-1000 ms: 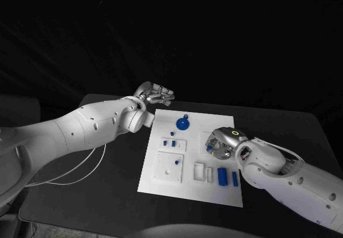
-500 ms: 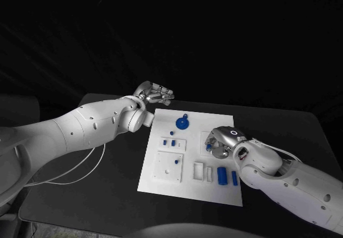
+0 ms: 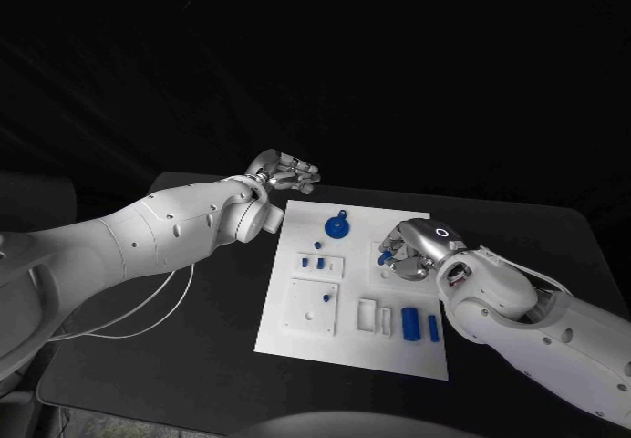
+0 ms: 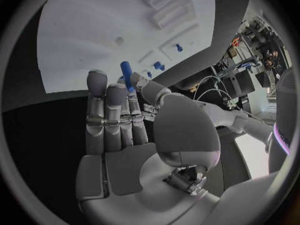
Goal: Assemble the parts on the task board
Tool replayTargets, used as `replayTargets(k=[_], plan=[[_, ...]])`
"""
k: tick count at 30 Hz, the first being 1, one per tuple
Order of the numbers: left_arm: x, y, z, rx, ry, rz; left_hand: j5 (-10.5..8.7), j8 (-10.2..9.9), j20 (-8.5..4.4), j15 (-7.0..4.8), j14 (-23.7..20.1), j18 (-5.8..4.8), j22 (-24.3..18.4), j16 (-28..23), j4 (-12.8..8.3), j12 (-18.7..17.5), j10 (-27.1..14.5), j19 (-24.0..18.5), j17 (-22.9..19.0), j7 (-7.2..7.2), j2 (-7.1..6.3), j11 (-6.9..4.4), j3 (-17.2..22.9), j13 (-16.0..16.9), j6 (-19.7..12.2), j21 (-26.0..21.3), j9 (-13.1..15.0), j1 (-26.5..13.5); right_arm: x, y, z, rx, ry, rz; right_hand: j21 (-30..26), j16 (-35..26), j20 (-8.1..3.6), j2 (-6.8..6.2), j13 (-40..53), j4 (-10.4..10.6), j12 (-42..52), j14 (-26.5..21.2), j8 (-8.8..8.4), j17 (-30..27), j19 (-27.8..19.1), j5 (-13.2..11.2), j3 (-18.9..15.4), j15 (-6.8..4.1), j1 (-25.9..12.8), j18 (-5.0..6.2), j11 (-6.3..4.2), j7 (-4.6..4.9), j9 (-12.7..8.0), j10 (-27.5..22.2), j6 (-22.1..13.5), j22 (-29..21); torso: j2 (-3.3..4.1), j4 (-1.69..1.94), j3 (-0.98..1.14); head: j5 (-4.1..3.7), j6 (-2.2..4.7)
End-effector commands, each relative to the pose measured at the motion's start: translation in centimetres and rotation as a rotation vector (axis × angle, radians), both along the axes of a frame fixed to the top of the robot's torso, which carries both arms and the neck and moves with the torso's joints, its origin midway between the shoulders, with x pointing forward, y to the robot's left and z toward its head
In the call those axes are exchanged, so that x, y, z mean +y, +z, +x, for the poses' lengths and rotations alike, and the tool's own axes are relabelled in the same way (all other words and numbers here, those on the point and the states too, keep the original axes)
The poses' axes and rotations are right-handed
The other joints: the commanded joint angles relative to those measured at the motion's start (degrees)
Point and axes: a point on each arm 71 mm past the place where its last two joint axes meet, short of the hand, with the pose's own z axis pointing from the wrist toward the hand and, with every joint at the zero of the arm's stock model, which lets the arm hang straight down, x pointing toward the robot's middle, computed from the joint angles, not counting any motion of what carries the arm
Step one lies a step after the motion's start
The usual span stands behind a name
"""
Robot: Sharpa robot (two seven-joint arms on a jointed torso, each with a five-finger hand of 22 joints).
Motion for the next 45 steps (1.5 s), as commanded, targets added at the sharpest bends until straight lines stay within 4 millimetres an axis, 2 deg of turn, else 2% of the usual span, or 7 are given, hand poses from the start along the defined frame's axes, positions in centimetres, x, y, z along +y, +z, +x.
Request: replayTargets(k=[1, 7, 10, 18, 24, 32, 45], plan=[[0.0, 0.1, 0.1, -0.003, -0.009, -0.007, -0.39, -0.1, 0.27, -0.01, -0.3, -0.59, -0.1, -0.2, 0.3, -0.1, -0.4, 0.1, 0.0, 0.2, 0.49, -0.12, 0.0, 0.0, -0.1, 0.2, 0.0, 0.1, 0.4, 1.0, -0.3, -0.015, 0.005, 0.062, 0.2, -0.2, -0.34, 0.27, 0.1, 0.0, 0.1, -0.1, 0.21, 0.1, 2.2, 0.4, 0.1, -0.41, -0.2, 0.65, -0.18, 0.06, 0.4, 0.5, 0.5, 0.1, -0.04, -0.03, -0.02, 0.19, 0.05], [0.1, 0.0, 0.3, -0.007, 0.0, -0.004, -0.39, -0.1, 0.27, -0.01, -0.3, -0.59, -0.1, -0.2, 0.3, -0.1, -0.4, 0.1, 0.0, 0.2, 0.49, -0.12, 0.0, 0.0, -0.1, 0.2, 0.0, 0.1, 1.9, 1.8, -0.8, -0.012, 0.043, 0.105, 0.4, -0.3, -0.37, 0.32, 0.1, 0.0, 0.1, -0.1, 0.19, 0.1, 2.2, 0.4, 0.1, -0.43, -0.3, 0.62, -0.19, 0.06, 0.4, 0.5, 0.5, 0.2, -0.21, -0.09, -0.1, 0.63, -0.07], [0.1, -0.1, 0.5, -0.007, 0.003, -0.002, -0.36, -0.1, 0.27, -0.01, -0.3, -0.59, -0.3, -0.2, 0.4, -0.1, -0.3, 0.2, 0.0, 0.18, 0.55, -0.14, 0.0, 0.0, 0.0, 0.3, 0.0, 0.2, 3.3, 1.6, -1.3, -0.004, 0.078, 0.116, 0.3, -0.3, -0.36, 0.4, 0.1, -0.1, 0.1, -0.1, 0.18, 0.1, 2.2, 0.4, 0.0, -0.42, -0.2, 0.61, -0.18, 0.08, 0.4, 0.5, 0.5, 0.2, -0.36, -0.11, -0.11, 1.13, -0.08], [-0.6, -0.5, 0.6, 0.001, -0.004, -0.005, -0.38, -0.1, 0.27, -0.01, -0.3, -0.59, -0.4, -0.2, 0.4, -0.1, -0.3, 0.2, 0.0, 0.19, 0.63, -0.14, 0.0, 0.0, 0.0, 0.3, 0.0, 0.2, 8.1, -0.2, -3.9, 0.028, 0.21, 0.114, 0.1, -0.4, -0.33, 0.46, 0.1, -0.2, 0.2, -0.1, 0.2, 0.1, 2.1, 0.4, 0.0, -0.4, -0.2, 0.65, -0.16, 0.08, 0.4, 0.5, 0.5, 0.1, -0.85, 0.05, -0.25, 1.99, -0.43], [-1.0, -0.7, 0.6, 0.005, -0.013, -0.007, -0.38, -0.1, 0.27, -0.01, -0.3, -0.59, -0.4, -0.2, 0.4, -0.1, -0.3, 0.2, 0.0, 0.19, 0.63, -0.14, 0.0, 0.0, 0.0, 0.3, 0.0, 0.2, 10.1, -1.6, -5.4, 0.051, 0.275, 0.098, 0.1, -0.5, -0.33, 0.5, 0.1, -0.3, 0.2, -0.1, 0.19, 0.2, 2.1, 0.4, 0.1, -0.39, -0.2, 0.68, -0.16, 0.08, 0.4, 0.5, 0.4, 0.1, -0.83, 0.02, -0.37, 2.53, -0.57], [-1.5, -0.8, 0.6, 0.009, -0.023, -0.009, -0.38, -0.1, 0.27, -0.01, -0.3, -0.59, -0.4, -0.2, 0.4, -0.1, -0.3, 0.2, 0.0, 0.19, 0.63, -0.14, 0.0, 0.0, 0.0, 0.3, 0.0, 0.2, 11.8, -3.4, -6.9, 0.056, 0.331, 0.06, 0.1, -0.5, -0.32, 0.54, 0.1, -0.5, 0.1, 0.0, 0.2, 0.2, 2.2, 0.4, 0.1, -0.4, -0.3, 0.72, -0.16, 0.07, 0.5, 0.5, 0.5, 0.2, -0.75, 0.06, -0.24, 2.78, -0.75], [-1.6, -0.8, 0.5, 0.013, -0.029, -0.01, -0.4, -0.1, 0.3, 0.02, -0.4, -0.6, -0.6, -0.2, 0.4, -0.1, -0.3, 0.2, 0.0, 0.19, 0.73, -0.14, -0.1, 0.0, -0.1, 0.2, 0.0, 0.1, 12.4, -4.9, -7.4, 0.056, 0.338, 0.003, 0.1, -0.5, -0.32, 0.54, 0.1, -0.6, 0.2, 0.0, 0.2, 0.2, 2.2, 0.4, 0.1, -0.39, -0.3, 0.72, -0.17, 0.06, 0.5, 0.5, 0.5, 0.2, -0.8, -0.05, -0.23, 3.2, -1.1]])
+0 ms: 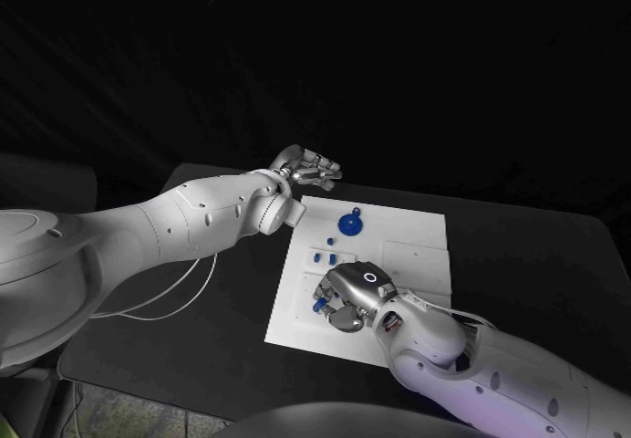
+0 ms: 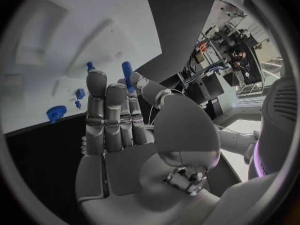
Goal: Assemble the parts on the task board
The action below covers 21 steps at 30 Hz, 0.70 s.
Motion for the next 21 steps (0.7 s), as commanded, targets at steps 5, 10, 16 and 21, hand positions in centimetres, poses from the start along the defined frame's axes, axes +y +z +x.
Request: replayTargets(k=[5, 10, 16, 21], plan=[[-0.4, 0.0, 0.0, 0.0, -0.021, -0.013, -0.19, -0.1, 0.3, 0.02, -0.4, -0.6, 0.0, -0.2, 0.3, -0.1, -0.3, 0.2, 0.0, 0.19, 0.73, -0.14, 0.0, 0.0, -0.1, 0.2, 0.0, 0.1, 0.4, -0.2, -0.1, -0.033, 0.011, -0.035, 0.1, -0.3, -0.34, 0.58, 0.1, -0.5, 0.2, 0.0, 0.22, 0.1, 2.1, 0.2, 0.1, -0.43, 0.1, 1.16, 0.02, 0.04, 0.4, 0.4, 0.5, 0.2, -0.01, -0.02, -0.02, 0.03, -0.13], [-0.4, 0.0, -0.1, 0.001, -0.023, -0.014, -0.19, -0.1, 0.3, 0.02, -0.4, -0.6, 0.0, -0.2, 0.3, -0.1, -0.3, 0.2, 0.0, 0.19, 0.73, -0.14, 0.0, 0.0, -0.1, 0.2, 0.0, 0.1, 0.6, -0.4, -0.1, -0.039, -0.002, -0.042, 0.1, -0.3, -0.35, 0.58, 0.1, -0.5, 0.2, 0.0, 0.22, 0.1, 2.1, 0.2, 0.1, -0.42, 0.1, 1.17, 0.02, 0.04, 0.4, 0.4, 0.5, 0.2, -0.02, 0.04, -0.04, 0.05, -0.19], [-0.4, 0.0, 0.0, 0.002, -0.023, -0.014, -0.2, -0.1, 0.32, 0.03, -0.4, -0.59, -0.3, -0.1, 0.4, -0.1, -0.4, 0.2, 0.0, 0.18, 0.76, -0.13, 0.0, 0.0, -0.1, 0.2, 0.0, 0.0, 1.0, -0.8, -0.2, -0.035, -0.004, -0.054, 0.2, -0.4, -0.35, 0.58, 0.1, -0.6, 0.2, 0.0, 0.22, 0.1, 2.1, 0.2, 0.2, -0.42, 0.1, 1.17, 0.01, 0.03, 0.4, 0.5, 0.5, 0.3, 0.0, 0.11, -0.02, 0.24, -0.41], [-0.4, 0.0, 0.0, 0.003, -0.023, -0.013, -0.2, -0.1, 0.32, 0.03, -0.4, -0.59, -0.3, -0.1, 0.4, -0.1, -0.4, 0.2, 0.0, 0.18, 0.76, -0.13, 0.0, 0.0, -0.1, 0.2, 0.0, 0.0, 0.8, -1.3, 0.0, -0.034, -0.02, -0.077, 0.0, -0.4, -0.35, 0.6, 0.1, -0.7, 0.2, 0.0, 0.22, 0.1, 2.1, 0.2, 0.2, -0.42, 0.1, 1.21, 0.02, 0.03, 0.4, 0.5, 0.5, 0.3, -0.06, -0.02, -0.07, 0.33, -0.54]])
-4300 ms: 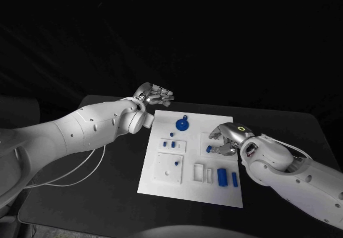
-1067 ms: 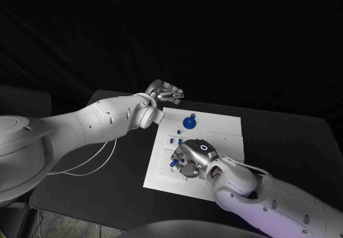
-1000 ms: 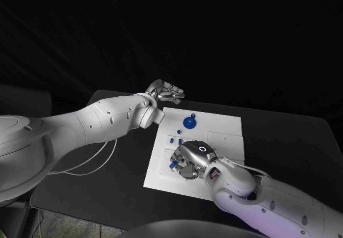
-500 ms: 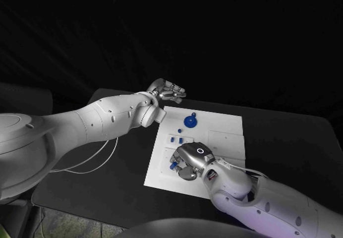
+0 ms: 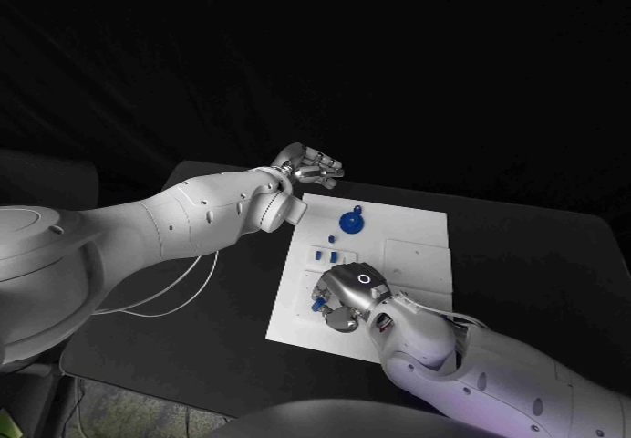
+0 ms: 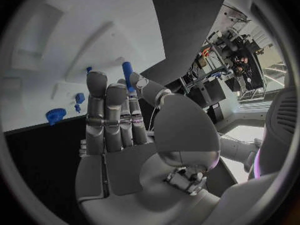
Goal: Assemble the parts on the task board
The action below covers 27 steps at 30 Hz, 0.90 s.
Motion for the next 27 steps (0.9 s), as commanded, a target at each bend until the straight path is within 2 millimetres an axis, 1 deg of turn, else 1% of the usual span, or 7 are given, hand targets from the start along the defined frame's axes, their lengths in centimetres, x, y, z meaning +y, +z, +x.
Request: replayTargets(k=[1, 2, 13, 27], plan=[[-0.25, 0.06, -0.03, -0.001, -0.016, -0.011, -0.19, -0.1, 0.32, 0.03, -0.4, -0.59, -0.1, -0.1, 0.4, -0.1, -0.4, 0.2, 0.0, 0.18, 0.76, -0.13, 0.0, 0.0, -0.1, 0.2, 0.0, 0.0, -0.22, -0.33, 0.15, -0.011, -0.017, -0.037, 0.0, -0.4, -0.36, 0.52, 0.1, -0.2, 0.4, 0.0, 0.2, 0.1, 2.1, 0.2, -0.1, -0.42, 0.0, 0.7, 0.01, 0.06, 0.4, 0.5, 0.4, 0.1, -0.05, -0.08, -0.04, 0.11, -0.11], [-0.24, 0.06, -0.03, -0.001, -0.016, -0.011, -0.19, -0.1, 0.32, 0.03, -0.4, -0.59, -0.1, -0.1, 0.4, -0.1, -0.4, 0.2, 0.0, 0.18, 0.76, -0.13, 0.0, 0.0, -0.1, 0.2, 0.0, 0.0, -0.28, -0.4, 0.19, -0.01, -0.019, -0.042, 0.0, -0.4, -0.36, 0.52, 0.1, -0.2, 0.4, 0.0, 0.2, 0.1, 2.1, 0.2, -0.1, -0.42, 0.0, 0.7, 0.01, 0.06, 0.4, 0.5, 0.4, 0.1, -0.05, -0.11, -0.06, 0.13, -0.12], [-0.21, 0.05, -0.03, 0.0, -0.016, -0.011, -0.18, -0.1, 0.34, 0.05, -0.4, -0.59, -0.4, -0.2, 0.5, -0.1, -0.4, 0.3, 0.0, 0.18, 0.79, -0.12, 0.0, 0.0, -0.1, 0.2, 0.0, -0.1, -0.64, -0.75, 0.37, -0.007, -0.034, -0.07, 0.1, -0.4, -0.35, 0.54, 0.1, -0.3, 0.4, 0.0, 0.2, 0.1, 2.1, 0.2, 0.0, -0.43, 0.0, 0.71, 0.01, 0.06, 0.4, 0.5, 0.4, 0.1, -0.03, -0.11, 0.06, 0.11, -0.19], [-0.27, 0.04, -0.02, 0.001, -0.017, -0.011, -0.2, -0.1, 0.35, 0.07, -0.4, -0.6, -0.5, -0.2, 0.6, -0.1, -0.4, 0.3, 0.0, 0.17, 0.8, -0.12, 0.0, 0.0, -0.1, 0.2, 0.0, -0.1, -0.51, -0.95, 0.38, -0.002, -0.036, -0.088, -0.2, -0.5, -0.36, 0.64, 0.1, -0.5, 0.4, 0.0, 0.18, 0.1, 2.1, 0.2, -0.1, -0.43, -0.1, 0.71, 0.01, 0.06, 0.4, 0.5, 0.4, 0.2, -0.03, -0.08, -0.02, 0.0, -0.22]])
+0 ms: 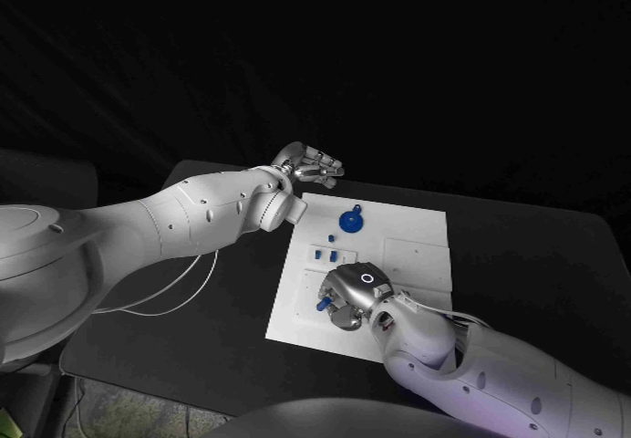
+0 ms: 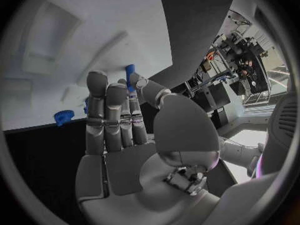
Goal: Assemble the parts on the task board
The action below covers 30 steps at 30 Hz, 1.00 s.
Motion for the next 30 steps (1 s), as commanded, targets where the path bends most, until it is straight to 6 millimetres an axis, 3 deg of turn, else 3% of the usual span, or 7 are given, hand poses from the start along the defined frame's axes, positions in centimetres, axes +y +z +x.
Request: replayTargets(k=[1, 20, 25, 30], plan=[[-0.3, 0.1, 0.0, -0.001, -0.016, -0.01, -0.2, -0.1, 0.14, 0.07, -0.4, -0.6, -0.1, -0.2, 0.2, -0.1, -0.4, 0.1, 0.0, 0.17, 0.58, -0.12, 0.0, 0.0, -0.1, 0.2, 0.0, 0.1, 0.1, -0.4, -0.1, 0.004, -0.001, -0.039, -0.2, -0.3, -0.36, 0.59, 0.0, -0.3, 0.1, 0.0, 0.24, 0.1, 2.1, 0.4, 0.1, -0.44, -0.2, 0.65, 0.14, 0.02, 0.3, 0.4, 0.4, 0.1, 0.01, 0.06, -0.06, -0.07, -0.04], [-0.4, 0.0, 0.0, 0.004, -0.019, -0.011, -0.2, -0.1, 0.14, 0.07, -0.4, -0.6, -0.1, -0.2, 0.2, -0.1, -0.4, 0.1, 0.0, 0.17, 0.58, -0.12, 0.0, 0.0, -0.1, 0.2, 0.0, 0.1, 1.2, -1.1, -1.0, 0.023, 0.019, -0.075, -1.5, -0.6, -0.26, 0.4, 0.0, -0.4, 0.0, -0.2, 0.14, 0.0, 1.9, 0.4, -0.4, -0.28, -0.4, 0.68, 0.36, 0.27, 0.2, -0.4, -0.3, -0.3, 0.0, 0.05, -0.07, -0.24, -0.08], [-0.4, 0.0, 0.0, 0.005, -0.02, -0.01, -0.2, -0.1, 0.14, 0.07, -0.4, -0.6, -0.1, -0.2, 0.2, -0.1, -0.4, 0.1, 0.0, 0.17, 0.58, -0.12, 0.0, 0.0, -0.1, 0.2, 0.0, 0.1, 1.2, -1.2, -0.9, 0.028, 0.012, -0.072, -2.1, -0.7, -0.05, -0.63, -0.1, -0.3, -0.1, -0.2, -0.01, -0.1, 1.9, 0.3, -1.8, 0.02, -0.6, 0.74, 0.88, 0.76, -0.2, -2.3, -2.4, -0.5, 0.0, 0.05, -0.03, -0.25, -0.11], [-0.4, 0.0, 0.0, 0.007, -0.019, -0.01, -0.2, -0.1, 0.14, 0.07, -0.4, -0.6, -0.1, -0.2, 0.2, -0.1, -0.4, 0.1, 0.0, 0.17, 0.58, -0.12, 0.0, 0.0, -0.1, 0.2, 0.0, 0.1, 1.2, -1.2, -0.9, 0.031, 0.007, -0.056, -2.7, -0.7, 0.59, -2.72, -0.1, 0.1, -0.1, 0.0, 0.04, -0.2, 2.0, 0.4, -2.7, 0.8, -1.0, 1.01, 1.8, 1.32, -0.2, -5.0, -5.2, -0.9, 0.01, 0.05, -0.02, -0.28, -0.12]])
